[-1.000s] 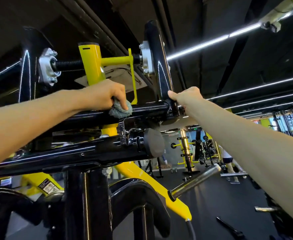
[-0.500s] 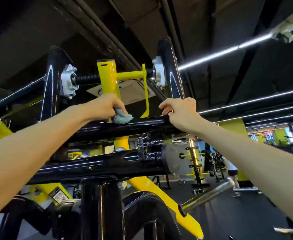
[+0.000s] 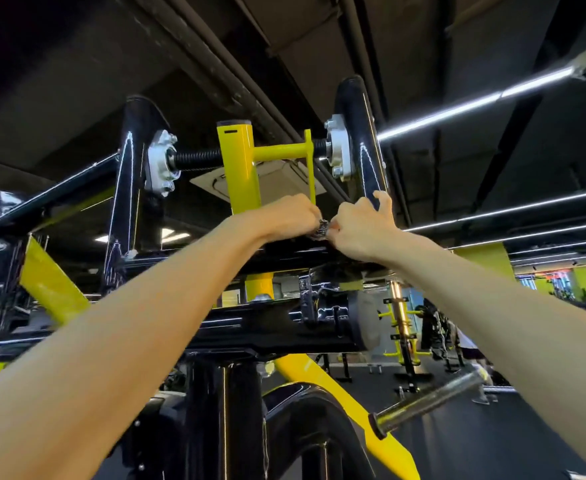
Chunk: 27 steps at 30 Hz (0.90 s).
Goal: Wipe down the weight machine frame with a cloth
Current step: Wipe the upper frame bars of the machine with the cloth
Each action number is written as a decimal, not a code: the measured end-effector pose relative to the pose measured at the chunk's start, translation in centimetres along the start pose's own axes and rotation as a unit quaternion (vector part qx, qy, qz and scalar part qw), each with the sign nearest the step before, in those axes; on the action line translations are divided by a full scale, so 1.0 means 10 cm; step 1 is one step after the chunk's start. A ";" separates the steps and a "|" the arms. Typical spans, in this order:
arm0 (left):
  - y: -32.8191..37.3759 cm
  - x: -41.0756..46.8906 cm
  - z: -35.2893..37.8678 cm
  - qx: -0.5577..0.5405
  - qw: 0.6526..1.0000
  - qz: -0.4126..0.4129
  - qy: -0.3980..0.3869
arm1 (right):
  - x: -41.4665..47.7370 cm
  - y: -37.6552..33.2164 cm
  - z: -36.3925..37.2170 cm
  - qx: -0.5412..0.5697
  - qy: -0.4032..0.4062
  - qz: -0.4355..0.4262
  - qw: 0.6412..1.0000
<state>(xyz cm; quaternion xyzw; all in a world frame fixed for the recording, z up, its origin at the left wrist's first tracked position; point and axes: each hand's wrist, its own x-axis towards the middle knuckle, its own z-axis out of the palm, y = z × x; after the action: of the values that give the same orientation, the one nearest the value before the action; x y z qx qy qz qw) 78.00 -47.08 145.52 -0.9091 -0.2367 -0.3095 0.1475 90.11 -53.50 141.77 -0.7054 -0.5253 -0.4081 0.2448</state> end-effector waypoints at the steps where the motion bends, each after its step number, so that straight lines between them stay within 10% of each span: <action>1: -0.01 0.01 0.01 -0.013 1.000 0.015 0.012 | 0.03 0.00 -0.03 0.004 -0.015 0.005 1.000; 8: -0.88 -0.32 -0.25 0.112 0.990 -0.076 -0.032 | 0.13 -0.11 -0.23 0.018 -0.089 0.018 0.996; 14: -0.63 -0.42 -0.03 -0.025 0.997 0.009 0.075 | 0.23 -0.70 -0.42 0.020 -0.116 -0.006 0.993; 20: -1.34 -0.75 -0.24 0.101 0.984 -0.145 0.031 | 0.25 -0.92 -0.22 0.016 -0.161 -0.057 0.985; 27: -1.14 -0.75 0.06 0.000 0.990 0.020 0.141 | 0.29 -0.93 -0.13 0.033 -0.112 -0.024 0.993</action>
<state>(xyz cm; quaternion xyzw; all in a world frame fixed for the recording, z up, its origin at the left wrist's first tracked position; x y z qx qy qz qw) 67.12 -39.71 141.73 -0.8607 -0.1954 -0.4318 0.1858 81.31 -49.89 144.15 -0.7253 -0.5792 -0.3151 0.1980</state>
